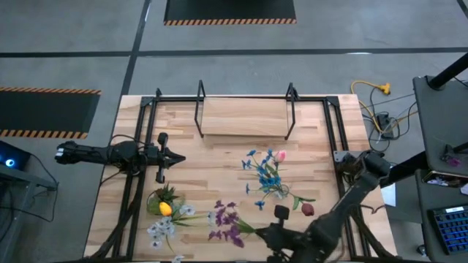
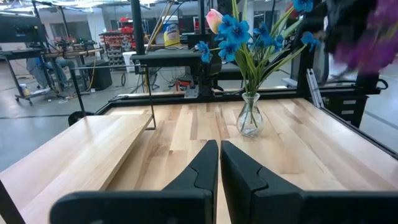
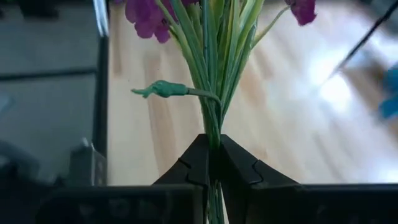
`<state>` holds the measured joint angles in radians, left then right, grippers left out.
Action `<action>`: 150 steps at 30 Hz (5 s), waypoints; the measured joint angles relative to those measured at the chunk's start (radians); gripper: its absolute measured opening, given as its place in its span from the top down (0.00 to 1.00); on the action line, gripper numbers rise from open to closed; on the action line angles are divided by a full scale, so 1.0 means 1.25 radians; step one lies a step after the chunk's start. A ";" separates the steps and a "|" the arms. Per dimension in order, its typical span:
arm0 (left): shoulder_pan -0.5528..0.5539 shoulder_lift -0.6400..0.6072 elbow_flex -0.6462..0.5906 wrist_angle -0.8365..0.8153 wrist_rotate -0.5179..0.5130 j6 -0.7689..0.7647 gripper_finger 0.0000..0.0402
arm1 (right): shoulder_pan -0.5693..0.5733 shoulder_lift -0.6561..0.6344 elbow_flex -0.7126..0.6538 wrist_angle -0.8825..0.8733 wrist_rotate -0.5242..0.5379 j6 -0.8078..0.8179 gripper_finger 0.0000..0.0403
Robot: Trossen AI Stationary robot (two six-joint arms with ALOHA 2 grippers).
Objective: Pick and place flowers into a vace then onto a shelf
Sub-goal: Put the purple flowers into the right transparent vase
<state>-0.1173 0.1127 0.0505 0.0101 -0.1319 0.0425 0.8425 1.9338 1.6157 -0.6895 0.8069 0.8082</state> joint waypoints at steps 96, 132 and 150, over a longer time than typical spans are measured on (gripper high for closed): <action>0.000 -0.001 0.000 0.011 -0.001 0.000 1.00 | -0.277 -0.961 -1.180 1.420 -0.311 -0.632 0.97; 0.000 0.000 0.000 0.009 -0.001 0.007 1.00 | -0.210 -0.506 -1.208 1.715 -0.288 -0.650 0.97; 0.000 0.000 0.000 0.009 -0.001 0.007 1.00 | -0.199 -0.379 -1.209 1.717 -0.289 -0.646 0.97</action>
<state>-0.1172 0.1127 0.0505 0.0219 -0.1329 0.0509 0.5934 1.4605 0.1043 1.4567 0.4458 0.0002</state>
